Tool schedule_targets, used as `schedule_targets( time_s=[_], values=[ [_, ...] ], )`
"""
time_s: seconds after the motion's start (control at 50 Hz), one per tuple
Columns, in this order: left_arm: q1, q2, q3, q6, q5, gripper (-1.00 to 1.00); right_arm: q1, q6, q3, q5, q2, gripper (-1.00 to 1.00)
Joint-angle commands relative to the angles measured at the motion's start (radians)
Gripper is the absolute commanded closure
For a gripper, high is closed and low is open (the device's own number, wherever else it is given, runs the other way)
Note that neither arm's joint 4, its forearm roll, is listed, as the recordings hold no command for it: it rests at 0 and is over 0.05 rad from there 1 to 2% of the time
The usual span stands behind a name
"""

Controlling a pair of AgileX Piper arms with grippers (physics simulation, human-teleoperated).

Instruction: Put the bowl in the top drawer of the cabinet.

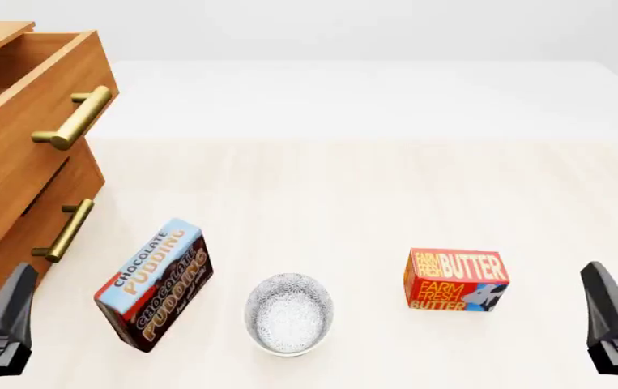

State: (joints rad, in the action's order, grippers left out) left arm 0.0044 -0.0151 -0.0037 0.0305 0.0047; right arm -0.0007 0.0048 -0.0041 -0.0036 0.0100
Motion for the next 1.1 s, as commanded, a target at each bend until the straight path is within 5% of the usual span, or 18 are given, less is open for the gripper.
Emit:
schedule_targets(
  time_s=[0.02,1.1],
  values=[
    [-0.011,0.013,-0.005,0.003,0.007,-1.00,0.000,0.000,-0.001,-0.001,0.001,-1.00],
    [-0.059,0.015,-0.309,0.011,0.157,-1.00,0.000,0.001,-0.001,0.001,0.000,-1.00]
  ],
)
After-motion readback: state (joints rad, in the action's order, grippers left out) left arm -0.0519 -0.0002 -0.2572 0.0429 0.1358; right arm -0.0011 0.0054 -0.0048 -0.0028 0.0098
